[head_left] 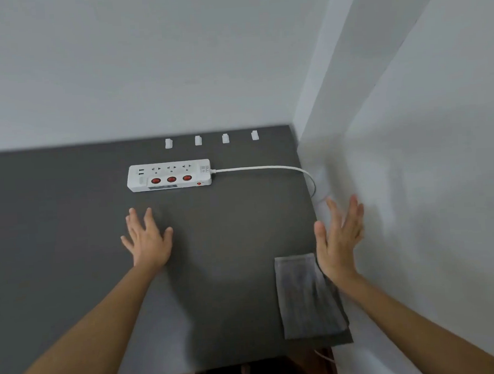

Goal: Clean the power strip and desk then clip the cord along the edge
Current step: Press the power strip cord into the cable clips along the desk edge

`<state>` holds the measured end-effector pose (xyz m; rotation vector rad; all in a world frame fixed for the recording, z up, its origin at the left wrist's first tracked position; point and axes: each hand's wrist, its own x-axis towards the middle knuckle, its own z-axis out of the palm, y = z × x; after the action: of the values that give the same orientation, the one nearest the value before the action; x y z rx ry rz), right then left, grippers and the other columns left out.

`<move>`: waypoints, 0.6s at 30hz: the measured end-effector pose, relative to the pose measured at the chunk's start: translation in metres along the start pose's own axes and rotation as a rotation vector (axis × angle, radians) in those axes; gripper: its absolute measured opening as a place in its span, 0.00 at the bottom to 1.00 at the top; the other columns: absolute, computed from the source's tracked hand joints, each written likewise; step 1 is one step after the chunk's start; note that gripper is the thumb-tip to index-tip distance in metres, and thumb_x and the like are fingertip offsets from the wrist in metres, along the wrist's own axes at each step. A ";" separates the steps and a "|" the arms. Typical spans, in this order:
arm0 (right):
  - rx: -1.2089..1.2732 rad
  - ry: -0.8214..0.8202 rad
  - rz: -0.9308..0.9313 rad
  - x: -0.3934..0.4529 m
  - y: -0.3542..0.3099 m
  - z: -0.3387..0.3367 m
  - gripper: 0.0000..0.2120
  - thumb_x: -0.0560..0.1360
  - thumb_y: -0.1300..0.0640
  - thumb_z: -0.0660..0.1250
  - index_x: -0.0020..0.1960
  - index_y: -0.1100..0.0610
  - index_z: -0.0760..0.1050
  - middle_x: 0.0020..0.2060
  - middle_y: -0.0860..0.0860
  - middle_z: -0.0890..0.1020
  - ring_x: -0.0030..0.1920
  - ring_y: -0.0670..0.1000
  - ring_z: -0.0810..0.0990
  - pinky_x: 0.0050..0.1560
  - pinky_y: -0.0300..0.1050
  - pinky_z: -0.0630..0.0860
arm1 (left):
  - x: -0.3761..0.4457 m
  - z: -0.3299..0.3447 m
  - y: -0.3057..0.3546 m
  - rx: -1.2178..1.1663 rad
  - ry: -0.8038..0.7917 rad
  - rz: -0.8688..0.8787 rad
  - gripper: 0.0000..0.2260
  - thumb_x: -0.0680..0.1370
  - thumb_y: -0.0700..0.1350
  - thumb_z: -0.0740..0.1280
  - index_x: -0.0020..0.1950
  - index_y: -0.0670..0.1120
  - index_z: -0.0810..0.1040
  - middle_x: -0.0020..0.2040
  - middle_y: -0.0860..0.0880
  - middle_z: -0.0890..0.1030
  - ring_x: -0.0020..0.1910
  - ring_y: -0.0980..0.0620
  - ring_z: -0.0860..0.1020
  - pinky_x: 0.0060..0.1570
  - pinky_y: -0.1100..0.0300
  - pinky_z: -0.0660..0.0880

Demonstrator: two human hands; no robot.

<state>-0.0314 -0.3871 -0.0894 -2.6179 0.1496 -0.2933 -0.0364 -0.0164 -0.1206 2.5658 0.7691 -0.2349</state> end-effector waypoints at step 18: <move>-0.214 -0.577 -0.294 0.199 -0.064 0.130 0.09 0.79 0.57 0.59 0.43 0.56 0.75 0.36 0.55 0.78 0.41 0.63 0.78 0.42 0.53 0.74 | 0.139 0.022 0.120 0.347 -0.198 0.638 0.30 0.76 0.34 0.59 0.76 0.49 0.57 0.74 0.49 0.64 0.78 0.46 0.48 0.74 0.39 0.43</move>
<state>0.1957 -0.3021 -0.1327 -2.8129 -0.4236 0.4074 0.1449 -0.0493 -0.1344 2.8931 -0.1962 -0.4311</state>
